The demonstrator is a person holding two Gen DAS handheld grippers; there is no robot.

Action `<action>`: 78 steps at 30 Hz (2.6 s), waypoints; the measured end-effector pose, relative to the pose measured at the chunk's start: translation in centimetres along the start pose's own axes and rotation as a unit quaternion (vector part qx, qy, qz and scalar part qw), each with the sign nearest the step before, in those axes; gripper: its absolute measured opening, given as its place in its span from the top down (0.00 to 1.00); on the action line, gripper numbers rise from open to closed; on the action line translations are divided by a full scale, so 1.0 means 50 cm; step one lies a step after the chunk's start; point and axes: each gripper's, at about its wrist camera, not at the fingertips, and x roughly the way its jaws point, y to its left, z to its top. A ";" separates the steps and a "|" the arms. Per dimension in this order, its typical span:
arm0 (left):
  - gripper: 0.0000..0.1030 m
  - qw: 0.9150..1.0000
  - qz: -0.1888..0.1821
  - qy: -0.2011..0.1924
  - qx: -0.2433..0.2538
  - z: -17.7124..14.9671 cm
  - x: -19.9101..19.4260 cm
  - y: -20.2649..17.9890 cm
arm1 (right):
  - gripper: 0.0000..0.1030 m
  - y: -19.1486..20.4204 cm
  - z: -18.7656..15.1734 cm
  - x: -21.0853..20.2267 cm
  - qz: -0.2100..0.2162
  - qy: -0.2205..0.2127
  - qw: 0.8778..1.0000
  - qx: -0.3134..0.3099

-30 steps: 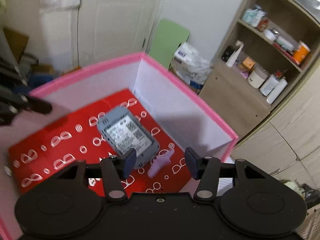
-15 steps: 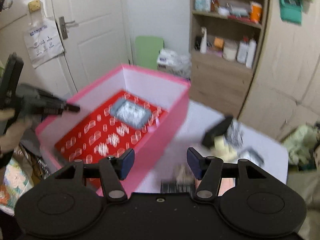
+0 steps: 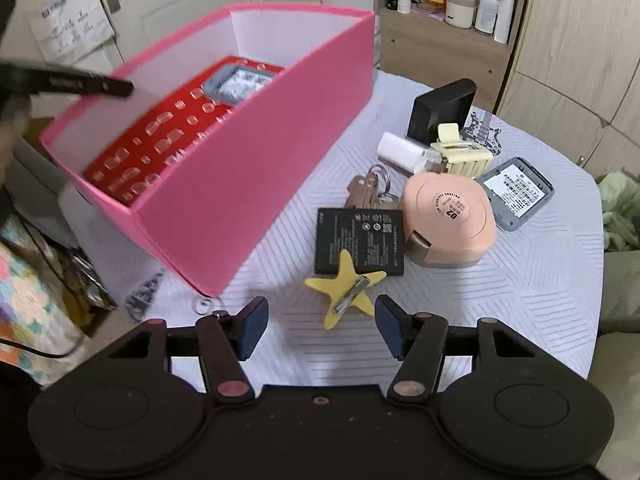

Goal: Organize rigid objects
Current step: 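Place the purple star keychain in the box beside the router with the right gripper, then grasp the yellow star keychain with the right gripper, then drop the yellow star keychain into the box with the right gripper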

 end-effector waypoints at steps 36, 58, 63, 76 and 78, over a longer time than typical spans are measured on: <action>0.93 0.999 -0.034 -0.004 -0.013 -0.008 0.000 0.020 | 0.68 0.157 0.279 -0.060 0.106 -0.065 0.991 -0.056; 0.92 0.999 -0.046 -0.010 -0.013 -0.011 0.002 0.026 | 0.55 0.160 0.372 0.111 0.179 0.032 0.981 0.066; 0.92 0.999 -0.046 -0.010 -0.015 -0.012 0.002 0.025 | 0.54 0.124 0.323 -0.008 0.141 -0.008 0.989 0.052; 0.92 0.999 -0.040 -0.009 -0.018 -0.013 0.000 0.022 | 0.48 -0.026 0.143 -0.181 0.030 -0.051 0.992 0.112; 0.92 0.999 -0.039 -0.009 -0.018 -0.013 0.000 0.021 | 0.48 -0.048 0.118 -0.173 0.027 -0.044 0.990 0.130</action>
